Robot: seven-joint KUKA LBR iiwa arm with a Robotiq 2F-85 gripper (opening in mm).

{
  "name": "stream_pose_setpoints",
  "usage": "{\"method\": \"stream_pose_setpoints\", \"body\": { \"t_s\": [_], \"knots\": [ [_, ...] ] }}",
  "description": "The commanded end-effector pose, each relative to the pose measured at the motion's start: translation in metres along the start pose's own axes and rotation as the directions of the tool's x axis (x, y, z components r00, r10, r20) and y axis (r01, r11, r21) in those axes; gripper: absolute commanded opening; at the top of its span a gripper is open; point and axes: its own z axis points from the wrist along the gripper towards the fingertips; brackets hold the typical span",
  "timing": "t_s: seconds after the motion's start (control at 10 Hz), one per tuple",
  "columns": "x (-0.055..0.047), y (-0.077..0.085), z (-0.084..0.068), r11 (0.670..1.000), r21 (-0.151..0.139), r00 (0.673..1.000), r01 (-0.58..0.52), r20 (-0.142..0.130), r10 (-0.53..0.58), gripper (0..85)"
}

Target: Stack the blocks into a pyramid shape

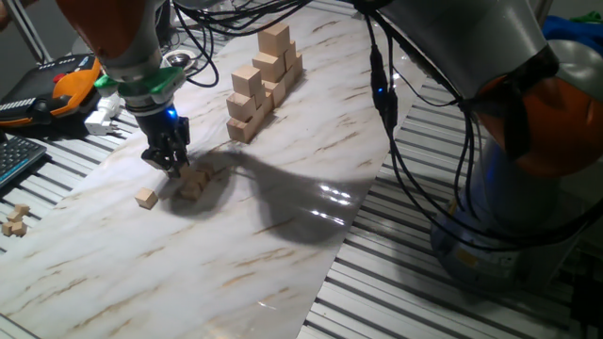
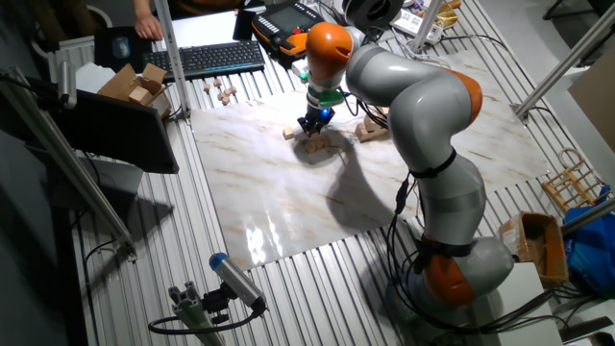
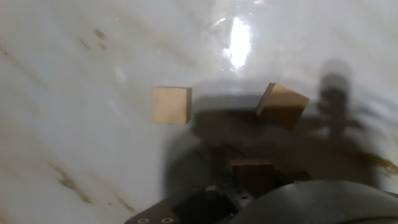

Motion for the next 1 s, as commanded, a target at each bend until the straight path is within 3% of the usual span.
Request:
{"method": "stream_pose_setpoints", "body": {
  "t_s": [0.0, 0.2, 0.4, 0.5, 0.7, 0.9],
  "knots": [
    [0.0, 0.0, 0.0, 1.0, 0.029, 1.0, -0.004, -0.005, 0.004, 0.0],
    [0.0, 0.0, 0.0, 0.999, 0.042, 0.999, 0.033, -0.009, -0.033, 0.0],
    [0.0, 0.0, 0.0, 1.0, 0.017, 1.0, 0.022, -0.012, -0.022, 0.0],
    [0.013, 0.001, -0.01, 1.0, 0.024, 1.0, 0.011, -0.022, -0.01, 0.0],
    [0.032, 0.004, -0.012, 0.999, 0.033, 1.0, -0.012, -0.014, 0.012, 0.0],
    [0.035, 0.008, -0.003, 1.0, 0.026, 1.0, -0.017, -0.001, 0.017, 0.0]
  ]
}}
